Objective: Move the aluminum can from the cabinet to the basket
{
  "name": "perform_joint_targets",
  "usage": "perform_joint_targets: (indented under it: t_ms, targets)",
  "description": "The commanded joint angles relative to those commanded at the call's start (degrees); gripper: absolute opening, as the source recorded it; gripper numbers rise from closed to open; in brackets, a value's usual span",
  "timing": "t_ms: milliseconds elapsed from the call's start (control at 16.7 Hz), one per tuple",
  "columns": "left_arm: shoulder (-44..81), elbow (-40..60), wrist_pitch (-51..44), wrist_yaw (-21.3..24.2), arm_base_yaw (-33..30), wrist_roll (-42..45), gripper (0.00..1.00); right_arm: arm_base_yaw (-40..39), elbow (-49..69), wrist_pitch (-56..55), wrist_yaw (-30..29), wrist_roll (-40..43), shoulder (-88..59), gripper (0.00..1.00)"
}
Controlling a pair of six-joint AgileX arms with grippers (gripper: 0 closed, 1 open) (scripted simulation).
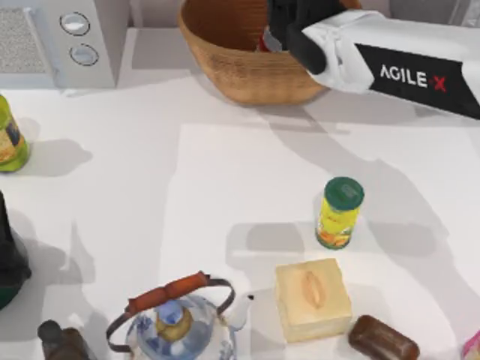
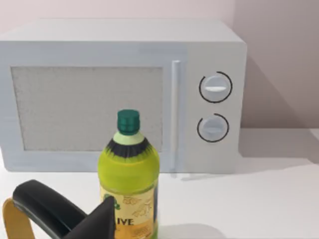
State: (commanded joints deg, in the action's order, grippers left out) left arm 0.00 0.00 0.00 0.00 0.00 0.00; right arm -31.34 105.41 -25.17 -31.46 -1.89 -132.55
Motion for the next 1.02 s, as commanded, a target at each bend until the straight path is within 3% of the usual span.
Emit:
perform_joint_targets:
  t_ms: [420, 1020]
  targets:
    - [0.0, 0.0, 0.0, 0.0, 0.0, 0.0, 1.00, 6.9, -25.0, 3.2, 12.6, -0.3, 24.5, 1.00]
    - [0.0, 0.0, 0.0, 0.0, 0.0, 0.0, 1.00, 21.5, -75.2, 14.0, 29.1, 0.2, 85.7, 1.00]
